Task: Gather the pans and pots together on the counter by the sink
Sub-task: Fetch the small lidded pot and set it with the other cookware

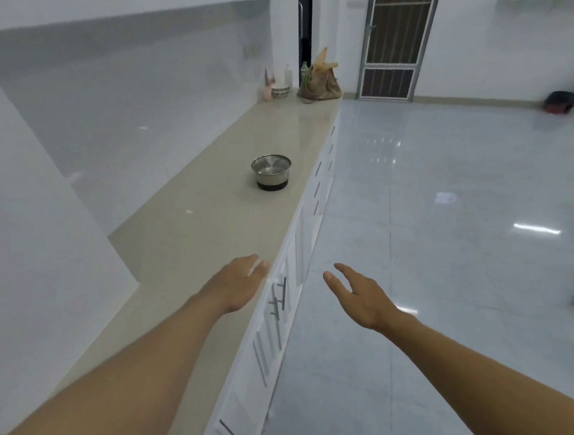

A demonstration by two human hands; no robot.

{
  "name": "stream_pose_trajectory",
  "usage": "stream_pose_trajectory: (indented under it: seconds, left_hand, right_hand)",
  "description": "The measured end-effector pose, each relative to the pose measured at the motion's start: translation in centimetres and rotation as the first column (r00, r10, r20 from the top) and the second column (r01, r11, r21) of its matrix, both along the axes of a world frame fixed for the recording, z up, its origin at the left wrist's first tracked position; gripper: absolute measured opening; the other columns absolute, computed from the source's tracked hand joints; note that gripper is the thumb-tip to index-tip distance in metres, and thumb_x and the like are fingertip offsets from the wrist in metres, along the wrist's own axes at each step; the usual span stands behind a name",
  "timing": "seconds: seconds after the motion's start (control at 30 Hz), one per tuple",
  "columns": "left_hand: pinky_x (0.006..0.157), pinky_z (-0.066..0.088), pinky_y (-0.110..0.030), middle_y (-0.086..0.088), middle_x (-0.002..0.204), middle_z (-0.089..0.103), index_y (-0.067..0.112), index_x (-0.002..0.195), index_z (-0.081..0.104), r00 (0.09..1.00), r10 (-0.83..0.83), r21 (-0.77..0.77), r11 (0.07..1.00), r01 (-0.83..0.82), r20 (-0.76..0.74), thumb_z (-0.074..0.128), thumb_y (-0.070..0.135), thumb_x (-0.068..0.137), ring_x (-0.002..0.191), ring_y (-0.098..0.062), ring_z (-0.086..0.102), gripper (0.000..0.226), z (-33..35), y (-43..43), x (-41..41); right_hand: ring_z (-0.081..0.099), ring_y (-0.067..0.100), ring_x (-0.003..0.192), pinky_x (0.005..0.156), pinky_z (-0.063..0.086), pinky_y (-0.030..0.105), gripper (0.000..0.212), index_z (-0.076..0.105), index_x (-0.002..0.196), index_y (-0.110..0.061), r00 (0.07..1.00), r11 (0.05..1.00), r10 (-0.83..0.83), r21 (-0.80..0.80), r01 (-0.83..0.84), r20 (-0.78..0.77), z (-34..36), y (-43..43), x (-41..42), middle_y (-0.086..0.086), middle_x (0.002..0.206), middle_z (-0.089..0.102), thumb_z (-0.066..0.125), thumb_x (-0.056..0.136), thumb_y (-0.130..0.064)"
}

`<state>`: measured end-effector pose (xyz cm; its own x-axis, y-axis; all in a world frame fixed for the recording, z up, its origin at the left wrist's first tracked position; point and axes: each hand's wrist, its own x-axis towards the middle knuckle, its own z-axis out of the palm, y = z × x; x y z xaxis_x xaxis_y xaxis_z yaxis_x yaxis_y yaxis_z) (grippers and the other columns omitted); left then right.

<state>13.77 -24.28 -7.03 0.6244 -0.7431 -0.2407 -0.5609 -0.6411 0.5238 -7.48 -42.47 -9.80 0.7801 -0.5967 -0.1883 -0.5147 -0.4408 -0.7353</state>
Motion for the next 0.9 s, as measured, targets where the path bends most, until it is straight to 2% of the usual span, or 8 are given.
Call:
stream_pose_trajectory:
  seconds: [0.23, 0.47, 0.53, 0.6, 0.67, 0.7, 0.83, 0.9]
  left_hand:
    - [0.122, 0.018, -0.04, 0.003, 0.163, 0.026, 0.024, 0.155, 0.028, 1.0, -0.002, -0.012, 1.0, 0.002, 0.004, 0.025, 0.067, 0.095, 0.15, -0.017, 0.024, 0.074, -0.6, -6.8, 6.4]
    - [0.118, 0.021, -0.037, 0.002, 0.161, 0.031, 0.023, 0.152, 0.033, 1.0, -0.031, -0.022, 0.999, 0.031, 0.001, 0.029, 0.065, 0.096, 0.148, -0.018, 0.028, 0.07, 0.2, -12.9, 13.8]
    - [0.112, 0.027, -0.036, 0.0, 0.154, 0.041, 0.022, 0.143, 0.045, 0.998, -0.056, -0.046, 0.997, 0.057, 0.011, 0.03, 0.062, 0.097, 0.142, -0.02, 0.037, 0.063, 0.8, -14.7, 15.7]
    - [0.109, 0.035, -0.037, -0.002, 0.139, 0.054, 0.023, 0.123, 0.055, 0.997, -0.073, -0.066, 0.995, 0.074, 0.018, 0.029, 0.061, 0.097, 0.13, -0.023, 0.048, 0.053, 1.4, -16.0, 17.2]
    - [0.102, 0.043, -0.044, 0.0, 0.111, 0.061, 0.025, 0.093, 0.053, 0.997, -0.077, -0.081, 0.994, 0.078, 0.023, 0.027, 0.062, 0.096, 0.108, -0.022, 0.056, 0.045, 1.9, -17.4, 19.0]
    - [0.099, 0.045, -0.046, 0.002, 0.103, 0.06, 0.024, 0.087, 0.049, 0.997, -0.078, -0.082, 0.993, 0.08, 0.027, 0.027, 0.062, 0.095, 0.102, -0.021, 0.056, 0.045, 2.1, -17.9, 19.8]
    - [0.1, 0.044, -0.047, 0.002, 0.108, 0.06, 0.023, 0.09, 0.052, 0.996, -0.083, -0.089, 0.992, 0.087, 0.043, 0.029, 0.058, 0.097, 0.105, -0.02, 0.055, 0.043, 2.6, -20.2, 22.5]
    - [0.106, 0.04, -0.047, 0.0, 0.124, 0.059, 0.024, 0.109, 0.058, 0.997, -0.079, -0.078, 0.994, 0.08, 0.026, 0.029, 0.059, 0.097, 0.119, -0.021, 0.053, 0.047, 2.4, -21.3, 23.7]
  right_hand:
    - [0.028, 0.023, 0.149, 0.122, 0.023, 0.045, 0.085, 0.028, 0.156, -0.026, 1.0, 0.999, 0.007, -0.039, -0.007, -0.013, 0.1, -6.0, 6.7, -0.002, 0.162, 0.03, 0.027, 0.089, -0.078]
    - [0.028, 0.023, 0.149, 0.121, 0.023, 0.042, 0.089, 0.027, 0.157, -0.024, 1.0, 0.999, -0.028, -0.033, 0.028, -0.012, 1.3, -11.3, 13.6, -0.001, 0.162, 0.03, 0.026, 0.086, -0.079]
    - [0.029, 0.023, 0.149, 0.12, 0.023, 0.042, 0.092, 0.027, 0.157, -0.025, 0.999, 0.998, -0.036, -0.042, 0.036, -0.01, 1.5, -12.7, 15.7, -0.001, 0.162, 0.03, 0.024, 0.084, -0.081]
    - [0.03, 0.023, 0.148, 0.121, 0.024, 0.044, 0.092, 0.028, 0.156, -0.025, 0.999, 0.998, -0.037, -0.058, 0.036, -0.006, 1.8, -13.9, 17.4, -0.001, 0.162, 0.031, 0.024, 0.083, -0.081]
    - [0.03, 0.024, 0.148, 0.121, 0.026, 0.045, 0.095, 0.028, 0.156, -0.025, 0.999, 0.997, -0.035, -0.067, 0.034, -0.006, 1.9, -15.2, 19.1, -0.001, 0.162, 0.031, 0.023, 0.081, -0.083]
    - [0.031, 0.024, 0.148, 0.12, 0.026, 0.046, 0.096, 0.029, 0.156, -0.026, 0.999, 0.997, -0.033, -0.066, 0.033, 0.0, 2.1, -15.8, 19.9, -0.001, 0.162, 0.032, 0.022, 0.08, -0.084]
    - [0.032, 0.024, 0.147, 0.12, 0.028, 0.046, 0.101, 0.03, 0.155, -0.027, 0.999, 0.997, -0.035, -0.066, 0.037, 0.029, 2.3, -18.6, 23.2, -0.001, 0.161, 0.034, 0.021, 0.076, -0.089]
    - [0.034, 0.025, 0.146, 0.119, 0.029, 0.046, 0.105, 0.03, 0.155, -0.028, 0.999, 0.997, -0.031, -0.075, 0.033, 0.036, 2.1, -20.1, 24.8, -0.001, 0.16, 0.035, 0.019, 0.073, -0.093]
